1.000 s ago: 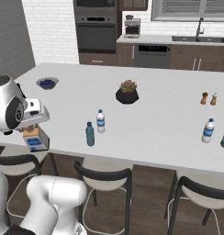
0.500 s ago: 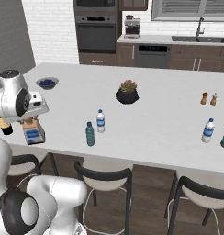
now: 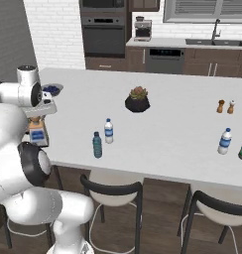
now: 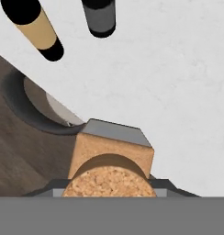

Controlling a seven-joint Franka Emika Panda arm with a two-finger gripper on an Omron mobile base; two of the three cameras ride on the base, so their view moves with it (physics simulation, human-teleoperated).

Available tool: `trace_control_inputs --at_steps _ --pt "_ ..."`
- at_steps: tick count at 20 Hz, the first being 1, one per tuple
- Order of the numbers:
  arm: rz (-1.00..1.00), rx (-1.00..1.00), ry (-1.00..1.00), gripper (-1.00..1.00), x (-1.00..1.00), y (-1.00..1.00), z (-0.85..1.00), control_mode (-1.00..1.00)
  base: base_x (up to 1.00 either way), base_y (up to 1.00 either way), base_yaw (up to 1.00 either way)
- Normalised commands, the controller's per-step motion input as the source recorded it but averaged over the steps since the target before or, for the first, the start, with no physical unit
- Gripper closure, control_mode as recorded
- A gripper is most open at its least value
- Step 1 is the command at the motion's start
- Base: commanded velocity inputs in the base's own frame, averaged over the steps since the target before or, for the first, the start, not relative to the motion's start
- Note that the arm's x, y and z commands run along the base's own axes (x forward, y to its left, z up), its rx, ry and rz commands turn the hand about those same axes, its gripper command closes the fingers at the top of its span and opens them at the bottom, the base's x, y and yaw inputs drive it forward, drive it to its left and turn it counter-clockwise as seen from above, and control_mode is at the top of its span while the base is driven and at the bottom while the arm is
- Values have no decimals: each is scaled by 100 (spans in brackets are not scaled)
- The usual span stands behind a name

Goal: Move the plastic bottles in the middle to the plastics group, and the glass bottles in the middle to the glass group.

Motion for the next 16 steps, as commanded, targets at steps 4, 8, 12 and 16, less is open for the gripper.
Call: trace_control_inputs --at_steps 4,8,12,16 --pt "0 0 2 100 42 50 -17 -100 0 0 0" --pt "0 -4 0 100 29 47 -41 -100 0 0 0" --pt "0 -5 0 100 28 37 -54 -100 0 0 0" --pt "0 -1 0 100 13 13 -37 -100 0 0 0"
